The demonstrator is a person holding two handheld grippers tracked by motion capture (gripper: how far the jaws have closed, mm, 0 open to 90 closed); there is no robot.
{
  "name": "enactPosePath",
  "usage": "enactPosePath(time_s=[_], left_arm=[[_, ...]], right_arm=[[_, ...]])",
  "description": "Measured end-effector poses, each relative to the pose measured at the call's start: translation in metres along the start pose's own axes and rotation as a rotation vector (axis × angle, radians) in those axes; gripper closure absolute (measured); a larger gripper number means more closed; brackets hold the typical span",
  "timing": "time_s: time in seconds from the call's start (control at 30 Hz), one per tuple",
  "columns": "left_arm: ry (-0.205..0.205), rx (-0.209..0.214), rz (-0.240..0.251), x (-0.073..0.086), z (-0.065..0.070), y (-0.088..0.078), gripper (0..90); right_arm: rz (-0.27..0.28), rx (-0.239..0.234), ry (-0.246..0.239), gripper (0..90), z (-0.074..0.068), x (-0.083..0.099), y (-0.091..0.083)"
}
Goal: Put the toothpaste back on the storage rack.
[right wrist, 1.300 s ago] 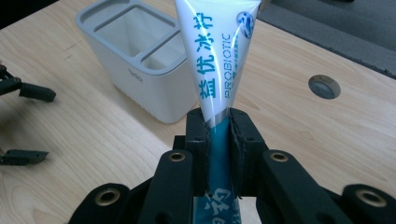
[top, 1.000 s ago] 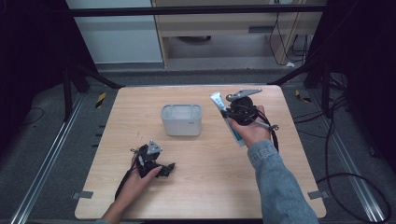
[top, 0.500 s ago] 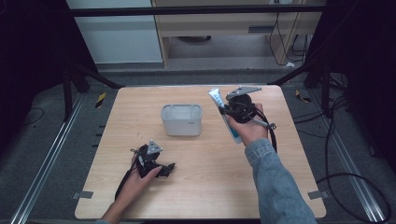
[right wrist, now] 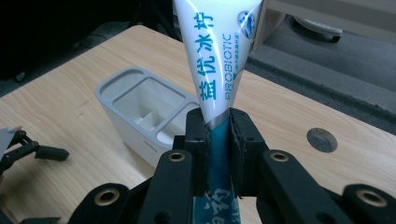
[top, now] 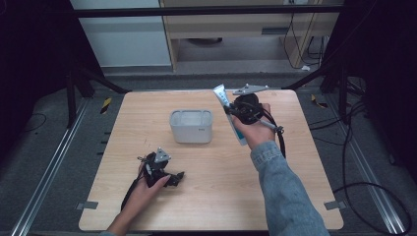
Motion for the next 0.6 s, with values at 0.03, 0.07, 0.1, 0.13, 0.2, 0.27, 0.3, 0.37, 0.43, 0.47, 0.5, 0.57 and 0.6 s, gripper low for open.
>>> enactPosePath(time_s=[0.03,0.07,0.1,0.13,0.2,0.27,0.3,0.37,0.43,0.47,0.5,0.57,0.6], left_arm=[[0.000,0.000,0.000,0.000,0.000,0.000,0.0],[0.000,0.000,0.000,0.000,0.000,0.000,0.0],[0.000,0.000,0.000,0.000,0.000,0.000,0.0],[0.000,0.000,0.000,0.000,0.000,0.000,0.0],[0.000,0.000,0.000,0.000,0.000,0.000,0.0],[0.000,0.000,0.000,0.000,0.000,0.000,0.0],[0.000,0.000,0.000,0.000,0.000,0.000,0.0],[0.000,0.000,-0.001,0.000,0.000,0.000,0.0],[0.000,0.000,0.000,0.000,0.000,0.000,0.0],[0.000,0.000,0.000,0.000,0.000,0.000,0.0],[0.000,0.000,0.000,0.000,0.000,0.000,0.0],[0.000,0.000,0.000,0.000,0.000,0.000,0.0],[0.000,0.000,0.000,0.000,0.000,0.000,0.0]], right_arm=[[0.004,-0.003,-0.004,79.3,-0.002,-0.003,0.002],[0.004,-0.003,-0.004,79.3,-0.002,-0.003,0.002],[0.010,-0.007,-0.007,79.3,-0.006,-0.007,0.003],[0.010,-0.007,-0.007,79.3,-0.006,-0.007,0.003],[0.021,-0.008,-0.010,79.4,-0.009,-0.012,0.004],[0.036,-0.007,-0.016,79.4,-0.014,-0.018,0.007],[0.038,-0.005,-0.017,79.4,-0.015,-0.020,0.008],[0.040,-0.004,-0.019,79.4,-0.017,-0.023,0.009],[0.049,0.001,-0.030,79.4,-0.020,-0.029,0.012],[0.049,0.001,-0.030,79.4,-0.020,-0.029,0.012],[0.056,0.001,-0.031,79.4,-0.023,-0.033,0.014],[0.056,0.002,-0.030,79.4,-0.025,-0.035,0.016],[0.056,0.002,-0.030,79.4,-0.025,-0.035,0.016]])
Point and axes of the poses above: each handheld gripper's, and its own axes: y roughly forward along the jaws, x roughly out of its underside, z roughly to its right, the point moved 8 cm from there along y, roughly forward along the jaws, and after that the axes turned 3 degrees about x, right-handed, at the moved point
